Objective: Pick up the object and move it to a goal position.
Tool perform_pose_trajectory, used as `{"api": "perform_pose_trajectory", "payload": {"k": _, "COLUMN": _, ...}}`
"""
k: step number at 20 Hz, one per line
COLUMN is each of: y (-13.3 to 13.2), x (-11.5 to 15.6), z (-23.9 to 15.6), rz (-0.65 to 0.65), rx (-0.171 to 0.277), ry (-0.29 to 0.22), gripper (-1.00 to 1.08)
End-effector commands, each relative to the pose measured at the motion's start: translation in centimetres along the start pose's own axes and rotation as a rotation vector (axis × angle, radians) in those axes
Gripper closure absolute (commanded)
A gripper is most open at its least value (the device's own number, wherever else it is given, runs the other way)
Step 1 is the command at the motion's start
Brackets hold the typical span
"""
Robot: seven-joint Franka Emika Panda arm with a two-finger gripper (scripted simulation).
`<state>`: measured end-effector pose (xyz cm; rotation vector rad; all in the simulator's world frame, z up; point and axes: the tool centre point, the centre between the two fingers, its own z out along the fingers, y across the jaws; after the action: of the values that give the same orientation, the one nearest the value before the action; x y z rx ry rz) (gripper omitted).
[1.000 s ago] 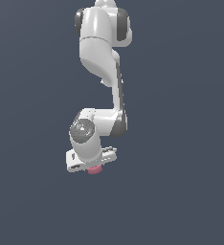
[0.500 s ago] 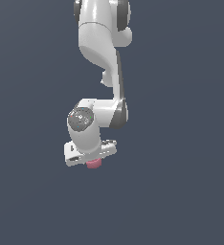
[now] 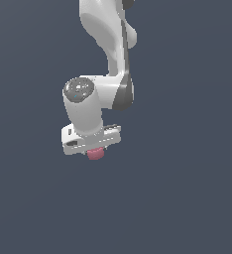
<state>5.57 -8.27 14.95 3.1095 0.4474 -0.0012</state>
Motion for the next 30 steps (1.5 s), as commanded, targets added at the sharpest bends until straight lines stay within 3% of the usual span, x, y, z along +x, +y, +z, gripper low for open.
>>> {"api": "perform_pose_trajectory", "payload": {"k": 1, "y": -0.3, "x": -1.0, "z": -2.3, "rz": 0.000, "rx": 0.000, "ry": 0.000, "gripper": 1.08}}
{"api": "perform_pose_trajectory", "payload": {"k": 30, "y": -3.3, "x": -13.3, "z": -31.6, "rz": 0.000, "rx": 0.000, "ry": 0.001, "gripper": 1.08}}
